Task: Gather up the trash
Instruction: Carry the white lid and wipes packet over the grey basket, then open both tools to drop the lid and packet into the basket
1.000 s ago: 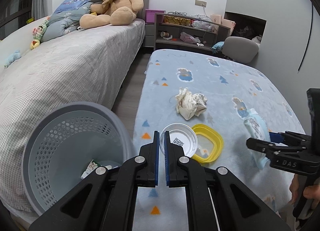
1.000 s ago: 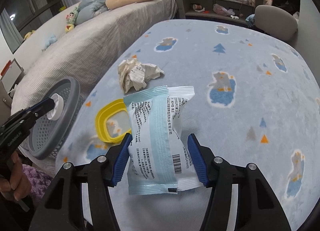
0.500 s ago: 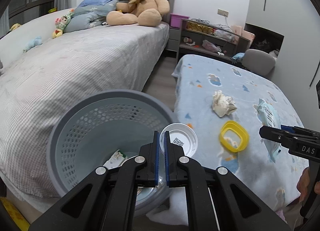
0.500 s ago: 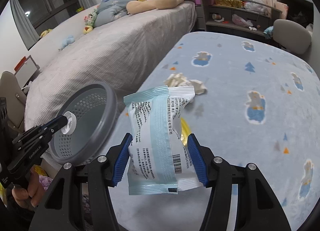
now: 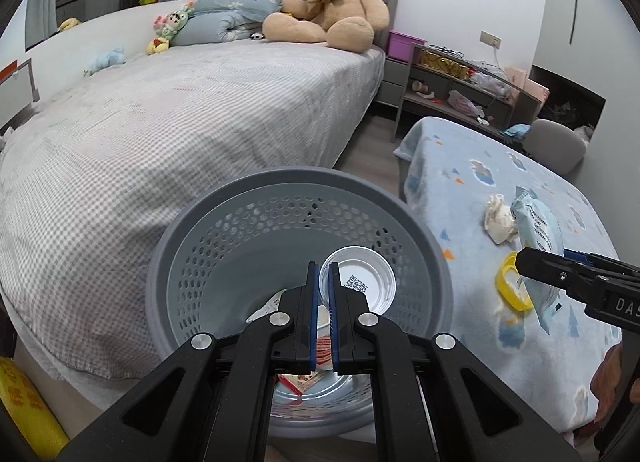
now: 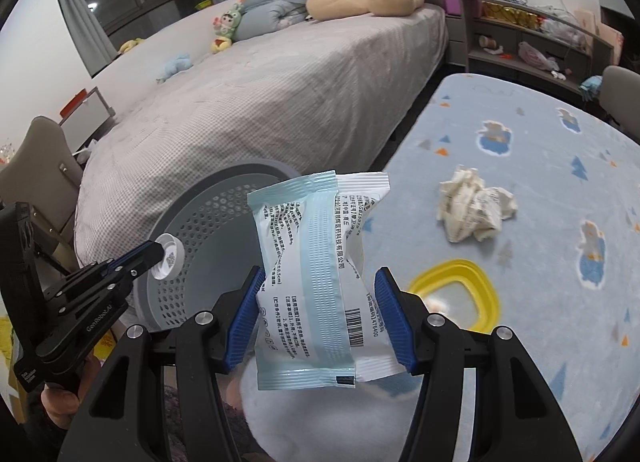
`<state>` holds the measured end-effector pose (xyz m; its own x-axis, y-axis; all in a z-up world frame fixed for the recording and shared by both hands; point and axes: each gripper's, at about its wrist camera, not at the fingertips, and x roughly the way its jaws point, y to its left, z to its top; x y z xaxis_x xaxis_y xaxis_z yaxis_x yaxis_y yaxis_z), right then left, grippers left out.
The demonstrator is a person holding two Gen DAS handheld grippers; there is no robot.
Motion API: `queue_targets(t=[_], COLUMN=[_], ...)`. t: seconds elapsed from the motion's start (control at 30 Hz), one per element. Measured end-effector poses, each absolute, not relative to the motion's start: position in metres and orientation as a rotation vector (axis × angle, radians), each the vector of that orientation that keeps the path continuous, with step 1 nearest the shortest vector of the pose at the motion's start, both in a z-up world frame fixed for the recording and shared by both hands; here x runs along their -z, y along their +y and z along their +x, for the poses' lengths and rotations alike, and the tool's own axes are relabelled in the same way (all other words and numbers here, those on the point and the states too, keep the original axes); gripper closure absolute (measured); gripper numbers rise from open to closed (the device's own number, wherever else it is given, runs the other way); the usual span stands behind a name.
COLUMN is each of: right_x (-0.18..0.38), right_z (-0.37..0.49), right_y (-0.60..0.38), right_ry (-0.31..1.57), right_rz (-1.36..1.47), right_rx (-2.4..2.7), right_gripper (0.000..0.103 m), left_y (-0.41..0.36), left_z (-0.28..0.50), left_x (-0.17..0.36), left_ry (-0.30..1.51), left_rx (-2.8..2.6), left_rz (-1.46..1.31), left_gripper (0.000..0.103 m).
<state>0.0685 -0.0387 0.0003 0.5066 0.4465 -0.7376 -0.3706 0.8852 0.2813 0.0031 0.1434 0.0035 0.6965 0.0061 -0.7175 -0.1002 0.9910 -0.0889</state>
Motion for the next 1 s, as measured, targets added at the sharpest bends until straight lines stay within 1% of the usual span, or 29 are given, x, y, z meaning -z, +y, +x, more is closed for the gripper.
queue_targets(t=[0.33, 0.57, 1.0], right_x=[0.004, 0.014, 0.025], right_z=[0.082, 0.092, 0.105], right_y=[0.012, 0.040, 0.048], right_ry=[0.922, 0.936, 0.953], right_rz=[0.067, 0.036, 0.038], right_rx=[-0.593, -0.627, -0.622], right_gripper=[0.047, 0.047, 0.047], left_y=[0.180, 0.192, 0.199], left_z=[0.001, 0.006, 0.024], left_x=[0.004, 0.006, 0.008], left_ry=[0.827, 0.832, 0.831], left_rx=[-0.129, -0.176, -0.195], left_rz=[-0.180, -0.175, -0.182], left_gripper=[0.098, 0.098, 0.098])
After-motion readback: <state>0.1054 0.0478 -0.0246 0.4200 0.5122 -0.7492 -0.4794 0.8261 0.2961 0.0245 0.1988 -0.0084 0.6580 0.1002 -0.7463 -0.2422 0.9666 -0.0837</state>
